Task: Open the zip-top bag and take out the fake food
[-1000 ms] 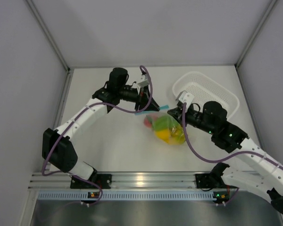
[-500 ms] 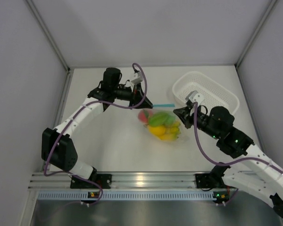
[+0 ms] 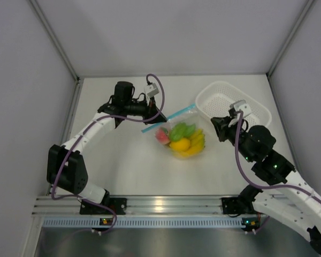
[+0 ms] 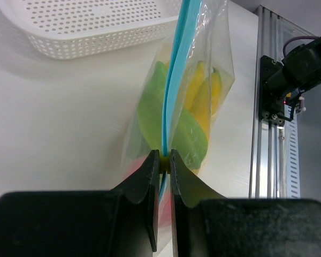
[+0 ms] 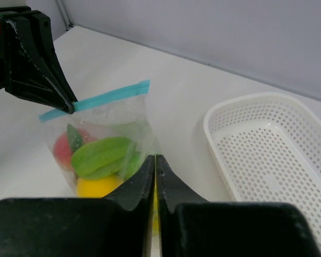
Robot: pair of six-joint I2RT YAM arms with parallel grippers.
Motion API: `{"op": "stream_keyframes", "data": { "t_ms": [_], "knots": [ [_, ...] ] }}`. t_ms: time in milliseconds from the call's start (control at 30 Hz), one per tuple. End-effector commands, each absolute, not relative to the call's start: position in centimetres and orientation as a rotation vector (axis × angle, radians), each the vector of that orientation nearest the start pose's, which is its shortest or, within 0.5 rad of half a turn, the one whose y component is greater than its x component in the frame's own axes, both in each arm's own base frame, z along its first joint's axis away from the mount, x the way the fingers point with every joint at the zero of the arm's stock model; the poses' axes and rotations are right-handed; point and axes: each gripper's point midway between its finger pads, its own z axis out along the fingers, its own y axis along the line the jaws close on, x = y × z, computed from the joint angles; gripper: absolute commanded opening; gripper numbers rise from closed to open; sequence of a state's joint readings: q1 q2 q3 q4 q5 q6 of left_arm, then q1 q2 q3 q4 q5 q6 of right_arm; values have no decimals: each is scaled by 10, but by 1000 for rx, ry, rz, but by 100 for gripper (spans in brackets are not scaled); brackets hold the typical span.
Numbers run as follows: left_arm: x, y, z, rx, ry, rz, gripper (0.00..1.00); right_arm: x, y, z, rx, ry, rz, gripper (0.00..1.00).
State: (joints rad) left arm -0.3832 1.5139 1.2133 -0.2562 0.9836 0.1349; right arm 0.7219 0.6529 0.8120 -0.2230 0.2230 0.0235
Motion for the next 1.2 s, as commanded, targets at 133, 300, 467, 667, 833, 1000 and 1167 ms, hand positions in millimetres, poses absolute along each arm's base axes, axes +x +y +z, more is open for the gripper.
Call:
{"op": "stream_keyframes", "data": {
  "t_ms": [133,300,467,667,833,1000,1167],
  "knots": [
    [282,-282,266,1166,1598,-1287,0,249,176,319,-424,1613,486,57],
    [275,-283,277,1193,1552,-1328,0,259,192,314,-560,1667,748,73],
    [270,-284,278,1212,1531,-1366,0,261,208,322,-685,1602,872,73],
    [268,-284,279,1218,1524,-1385,0,271,227,322,-825,1564,953,67],
    [272,-285,278,1213,1531,-1377,0,271,233,315,-861,1563,988,36],
    [280,-286,280,1191,1550,-1333,0,273,229,310,-838,1582,960,17],
    [291,-284,284,1157,1576,-1266,0,285,208,307,-703,1644,809,0]
  ]
}}
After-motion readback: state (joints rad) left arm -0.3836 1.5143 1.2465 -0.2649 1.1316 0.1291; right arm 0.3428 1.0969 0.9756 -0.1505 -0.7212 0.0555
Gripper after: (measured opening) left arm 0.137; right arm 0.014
